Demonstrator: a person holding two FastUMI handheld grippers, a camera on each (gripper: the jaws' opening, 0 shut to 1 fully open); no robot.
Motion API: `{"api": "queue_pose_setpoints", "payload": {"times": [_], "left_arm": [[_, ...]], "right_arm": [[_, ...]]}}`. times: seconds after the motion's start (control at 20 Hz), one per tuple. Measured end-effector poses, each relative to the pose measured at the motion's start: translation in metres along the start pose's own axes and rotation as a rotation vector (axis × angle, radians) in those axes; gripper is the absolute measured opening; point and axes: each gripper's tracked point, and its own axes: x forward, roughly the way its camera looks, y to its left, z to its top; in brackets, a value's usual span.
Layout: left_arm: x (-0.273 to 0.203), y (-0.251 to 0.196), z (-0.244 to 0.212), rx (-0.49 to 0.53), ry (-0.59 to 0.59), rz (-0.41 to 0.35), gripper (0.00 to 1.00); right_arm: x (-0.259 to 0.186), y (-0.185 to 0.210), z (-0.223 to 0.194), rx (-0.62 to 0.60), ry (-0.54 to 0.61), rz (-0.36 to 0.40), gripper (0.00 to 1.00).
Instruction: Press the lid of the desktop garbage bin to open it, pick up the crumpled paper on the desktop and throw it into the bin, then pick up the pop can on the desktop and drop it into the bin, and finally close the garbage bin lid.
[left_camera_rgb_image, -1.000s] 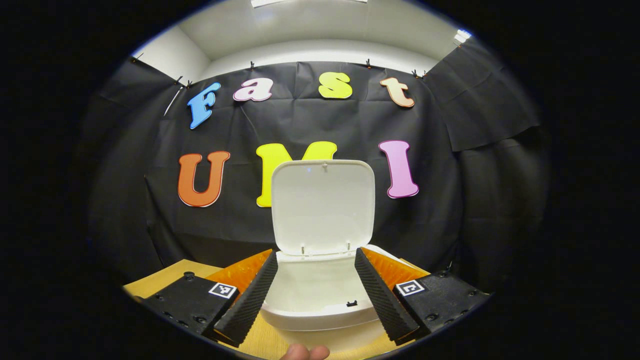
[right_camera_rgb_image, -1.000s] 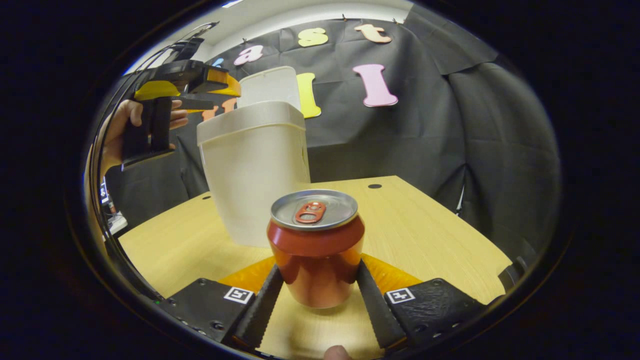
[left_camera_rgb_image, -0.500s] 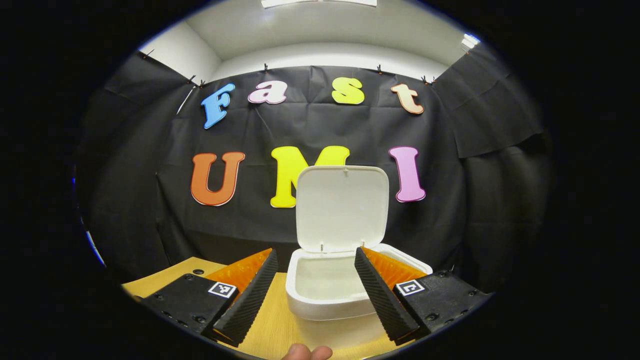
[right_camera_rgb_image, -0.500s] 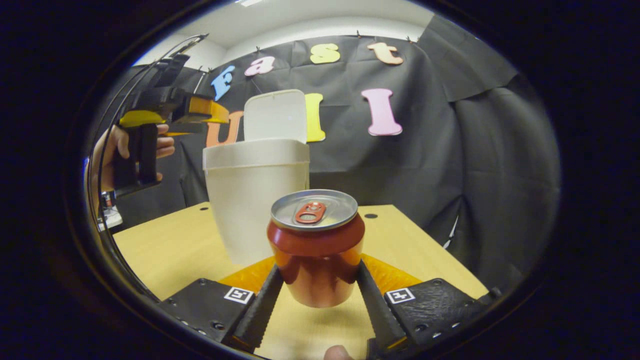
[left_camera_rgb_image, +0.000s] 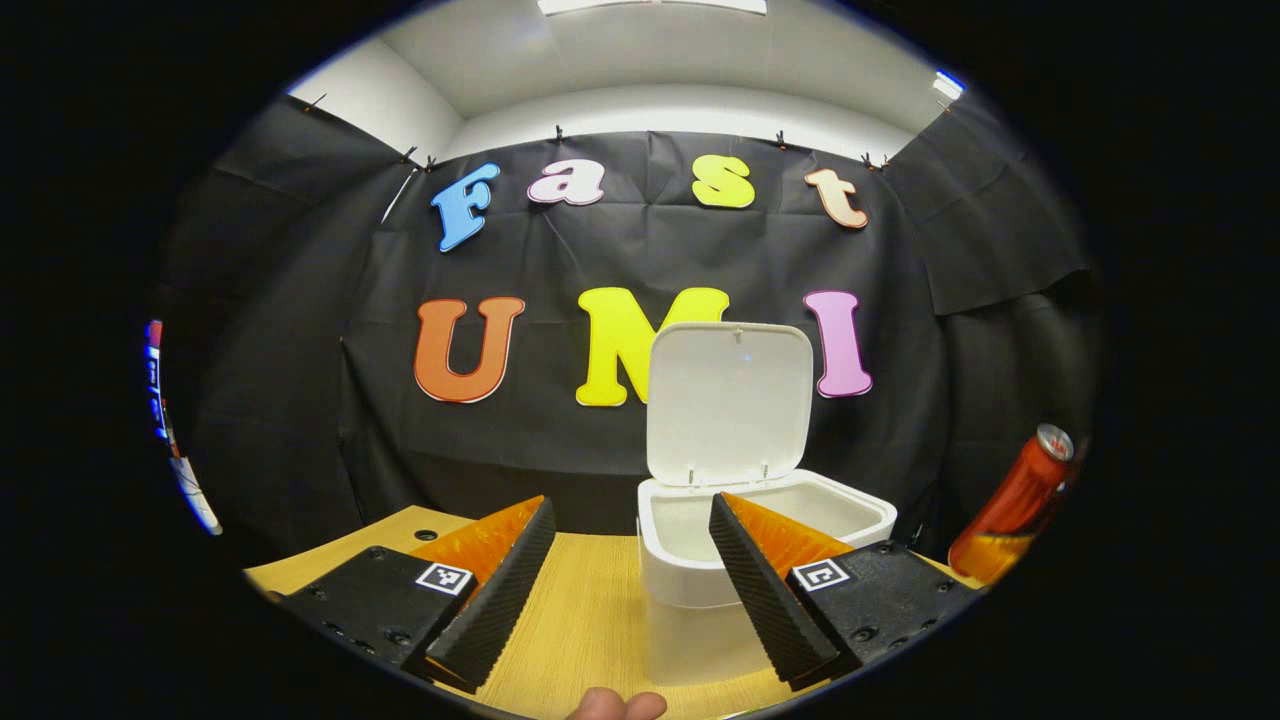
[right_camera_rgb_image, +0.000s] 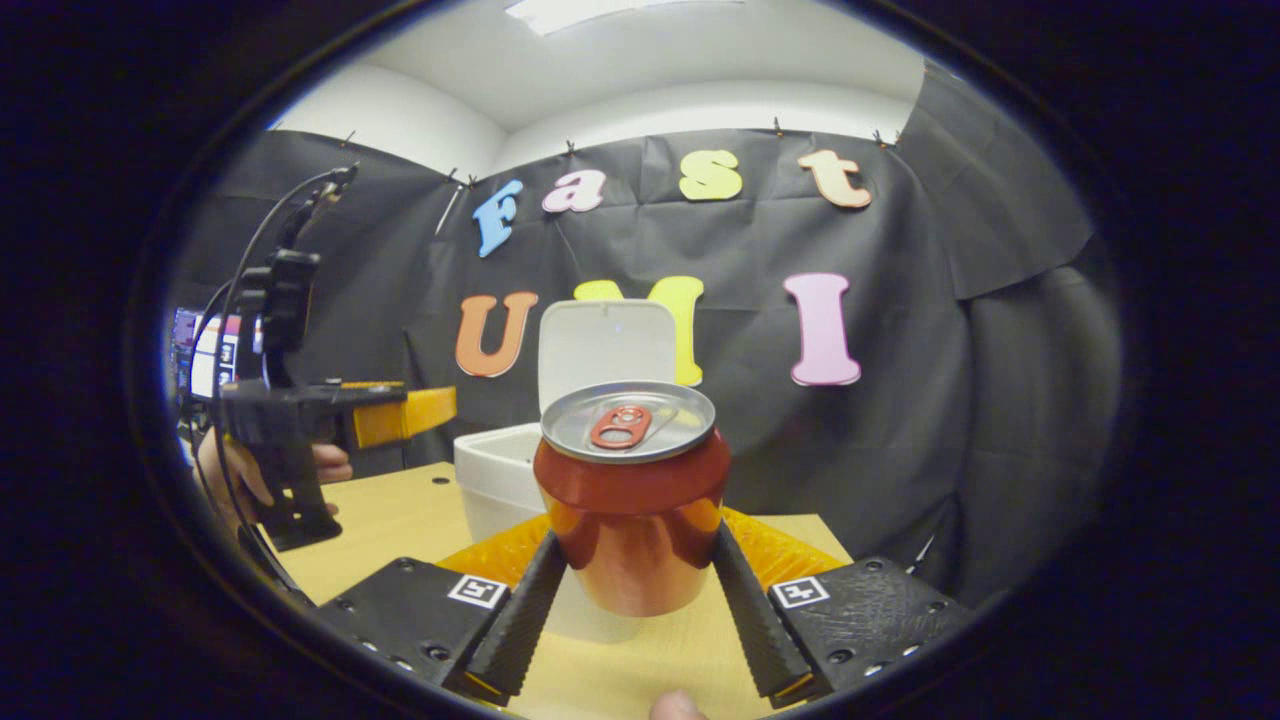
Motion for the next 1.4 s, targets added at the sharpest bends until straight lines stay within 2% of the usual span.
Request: {"api": "queue_pose_setpoints", "payload": {"times": [0.3, 0.55, 0.9, 1.15, 1.4], "left_arm": [[-0.009, 0.012, -0.002, -0.007, 0.004, 0.009, 1.0], [-0.02, 0.021, -0.001, -0.002, 0.0, 0.023, 1.0], [-0.028, 0.033, 0.0, 0.006, 0.005, 0.056, 1.0], [-0.031, 0.031, 0.004, 0.019, 0.001, 0.056, 1.0], [-0.031, 0.033, 0.004, 0.023, 0.002, 0.067, 1.0]], "right_arm": [[0.055, 0.04, 0.054, -0.008, -0.017, 0.064, 0.81], [0.105, 0.045, 0.067, -0.052, 0.003, 0.039, 0.81], [0.152, 0.059, 0.047, -0.027, 0.122, 0.06, 0.81], [0.167, 0.056, 0.039, 0.017, 0.152, 0.047, 0.81], [0.172, 0.05, 0.04, -0.006, 0.147, 0.021, 0.83]]}}
